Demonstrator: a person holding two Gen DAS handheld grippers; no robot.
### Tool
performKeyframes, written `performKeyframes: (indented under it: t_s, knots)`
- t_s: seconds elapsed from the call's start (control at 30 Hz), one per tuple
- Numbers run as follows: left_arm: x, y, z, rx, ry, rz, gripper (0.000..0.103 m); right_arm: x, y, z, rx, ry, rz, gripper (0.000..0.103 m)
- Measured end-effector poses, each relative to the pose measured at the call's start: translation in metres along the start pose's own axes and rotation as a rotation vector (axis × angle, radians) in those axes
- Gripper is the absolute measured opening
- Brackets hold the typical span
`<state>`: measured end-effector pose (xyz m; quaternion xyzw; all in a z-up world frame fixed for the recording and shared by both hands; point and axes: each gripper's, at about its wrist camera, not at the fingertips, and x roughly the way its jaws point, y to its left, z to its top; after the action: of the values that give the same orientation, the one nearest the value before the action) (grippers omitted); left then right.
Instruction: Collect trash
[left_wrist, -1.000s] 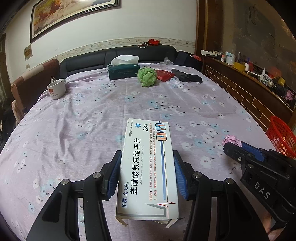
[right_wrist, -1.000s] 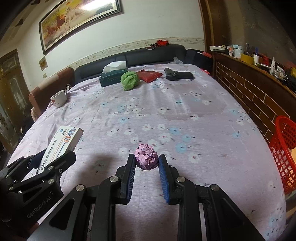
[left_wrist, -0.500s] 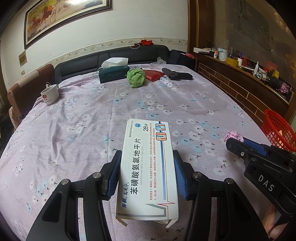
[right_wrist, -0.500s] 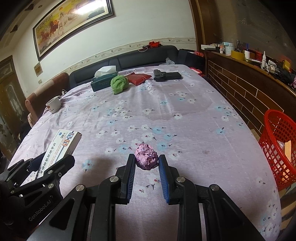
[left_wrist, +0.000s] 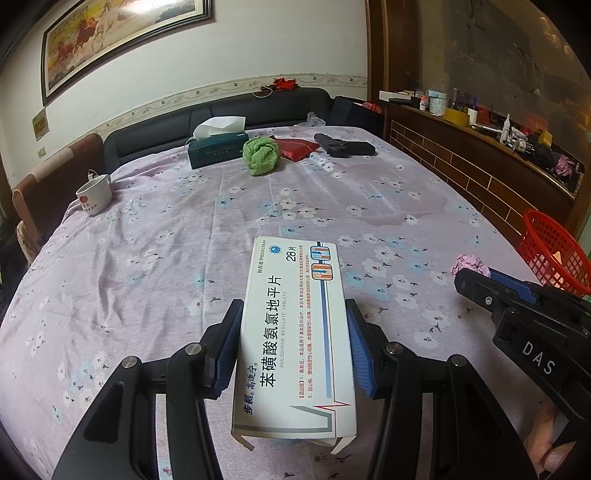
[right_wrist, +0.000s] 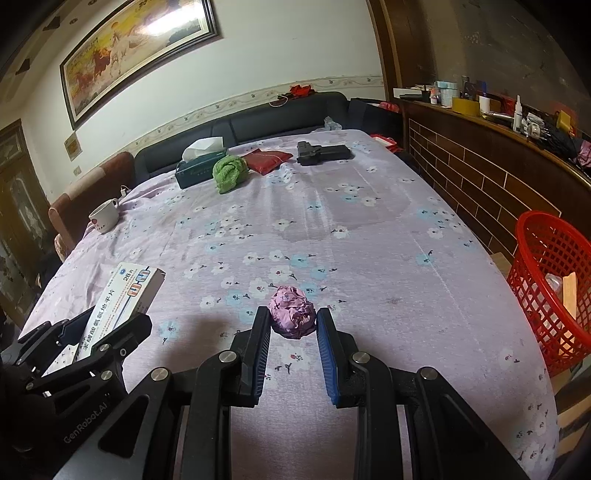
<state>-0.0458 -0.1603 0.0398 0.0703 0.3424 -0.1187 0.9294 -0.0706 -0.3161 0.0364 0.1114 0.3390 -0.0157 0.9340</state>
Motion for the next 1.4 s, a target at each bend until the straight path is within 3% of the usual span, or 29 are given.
performKeyframes:
  t_s: [1.4]
  knots:
    - [0.001, -0.067, 0.012, 0.101, 0.011, -0.105, 0.051, -0.036, -0.073, 0.003, 0.112, -0.048, -0.073, 0.027]
